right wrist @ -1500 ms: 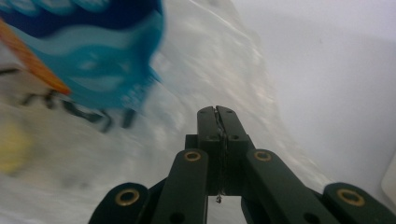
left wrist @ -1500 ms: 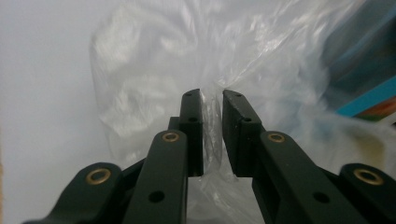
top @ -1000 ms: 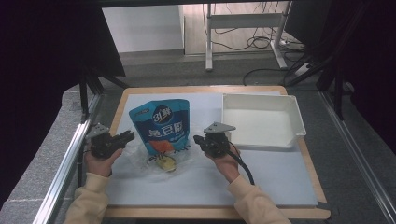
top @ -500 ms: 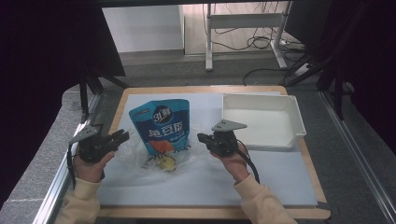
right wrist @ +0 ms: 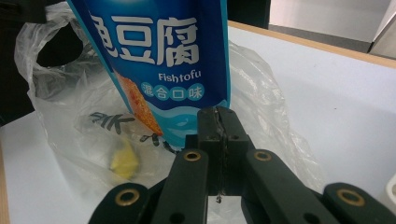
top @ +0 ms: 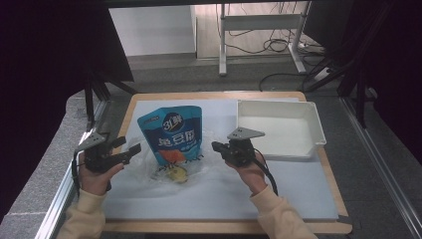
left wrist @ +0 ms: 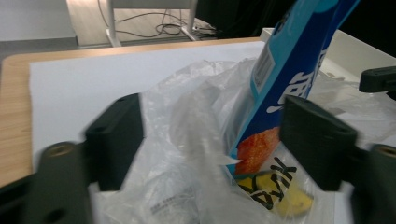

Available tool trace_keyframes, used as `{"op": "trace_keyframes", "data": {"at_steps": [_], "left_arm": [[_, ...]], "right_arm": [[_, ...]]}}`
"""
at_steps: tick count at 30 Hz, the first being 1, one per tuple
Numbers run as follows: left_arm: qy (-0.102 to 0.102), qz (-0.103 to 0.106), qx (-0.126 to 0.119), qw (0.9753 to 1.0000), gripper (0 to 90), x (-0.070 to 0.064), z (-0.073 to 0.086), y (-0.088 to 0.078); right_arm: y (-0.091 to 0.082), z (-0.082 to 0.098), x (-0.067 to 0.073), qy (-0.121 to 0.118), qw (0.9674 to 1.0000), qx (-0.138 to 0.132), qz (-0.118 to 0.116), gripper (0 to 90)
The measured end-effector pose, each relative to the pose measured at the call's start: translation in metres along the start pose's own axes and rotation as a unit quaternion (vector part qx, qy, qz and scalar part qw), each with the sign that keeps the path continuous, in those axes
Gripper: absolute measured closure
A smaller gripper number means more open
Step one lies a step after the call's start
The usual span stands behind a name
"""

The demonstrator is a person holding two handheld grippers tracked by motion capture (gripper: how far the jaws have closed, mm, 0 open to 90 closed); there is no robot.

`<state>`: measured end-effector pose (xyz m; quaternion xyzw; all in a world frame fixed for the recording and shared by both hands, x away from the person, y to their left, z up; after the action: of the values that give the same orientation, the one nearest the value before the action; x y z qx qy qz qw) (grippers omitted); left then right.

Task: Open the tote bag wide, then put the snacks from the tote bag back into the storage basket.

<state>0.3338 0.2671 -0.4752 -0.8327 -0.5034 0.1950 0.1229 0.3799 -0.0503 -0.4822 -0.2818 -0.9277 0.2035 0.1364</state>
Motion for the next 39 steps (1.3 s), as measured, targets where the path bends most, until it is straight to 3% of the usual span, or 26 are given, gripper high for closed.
{"op": "trace_keyframes", "data": {"at_steps": [5, 15, 19, 20, 23, 28, 39], "left_arm": [[0.003, -0.021, -0.002, 0.9998, 8.9, 0.004, -0.006, -0.010], [0.017, -0.022, 0.001, 0.9996, 9.4, -0.003, -0.006, -0.032], [0.014, -0.013, 0.005, 0.9998, 10.7, -0.009, 0.001, -0.038], [0.014, -0.013, 0.006, 0.9998, 11.6, -0.011, 0.002, -0.040], [0.017, -0.014, 0.008, 0.9997, 12.8, -0.017, 0.007, -0.043], [0.033, -0.017, 0.013, 0.9992, 13.7, -0.025, 0.010, -0.048], [0.041, -0.020, 0.014, 0.9988, 14.4, -0.026, 0.010, -0.045]], "right_arm": [[-0.003, -0.002, 0.001, -0.002, 1.0000, -0.003, -0.001, 88.4], [-0.009, -0.012, 0.007, -0.010, 0.9997, -0.013, -0.020, 84.9], [-0.011, -0.017, 0.010, -0.011, 0.9993, -0.018, -0.032, 76.7], [-0.013, -0.018, 0.010, -0.010, 0.9992, -0.020, -0.034, 70.5], [-0.013, -0.019, 0.011, -0.010, 0.9991, -0.020, -0.035, 66.8], [-0.016, -0.023, 0.015, -0.017, 0.9986, -0.023, -0.045, 55.0], [-0.018, -0.033, 0.014, -0.015, 0.9984, -0.040, -0.038, 46.7]]}}
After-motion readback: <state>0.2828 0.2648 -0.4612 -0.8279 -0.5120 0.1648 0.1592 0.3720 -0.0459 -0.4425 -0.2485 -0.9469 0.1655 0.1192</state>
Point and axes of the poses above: each handheld gripper's, and its own axes: y roughly forward along the jaws, z roughly out of its underside, x roughly to its left, the point moved 7 cm from there along y, roughly forward along the jaws, and after that the axes turned 3 degrees about -z, right-handed, at the moved point
